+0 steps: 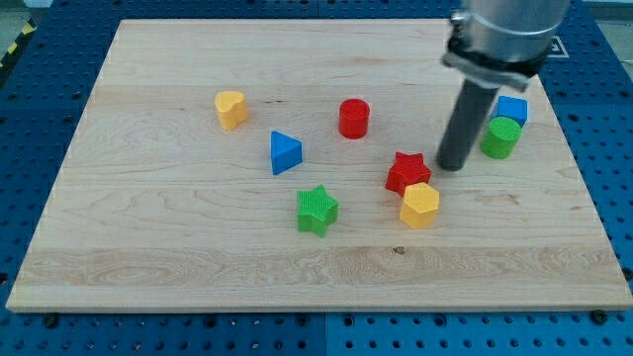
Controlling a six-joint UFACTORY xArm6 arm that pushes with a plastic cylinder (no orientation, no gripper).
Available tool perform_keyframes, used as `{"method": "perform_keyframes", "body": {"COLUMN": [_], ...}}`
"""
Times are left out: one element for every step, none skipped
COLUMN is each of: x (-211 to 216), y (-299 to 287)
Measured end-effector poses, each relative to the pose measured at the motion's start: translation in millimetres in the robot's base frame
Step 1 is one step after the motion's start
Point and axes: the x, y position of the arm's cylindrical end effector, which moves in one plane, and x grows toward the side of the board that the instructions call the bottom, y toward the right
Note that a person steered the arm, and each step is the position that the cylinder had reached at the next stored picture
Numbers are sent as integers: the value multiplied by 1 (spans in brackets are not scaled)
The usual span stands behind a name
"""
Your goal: Move the red star near the green star
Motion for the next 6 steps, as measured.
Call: {"method": "perform_keyframes", "body": {"x": [0, -1, -1, -1, -1, 6], "y": [-21, -22, -63, -101, -107, -136]}}
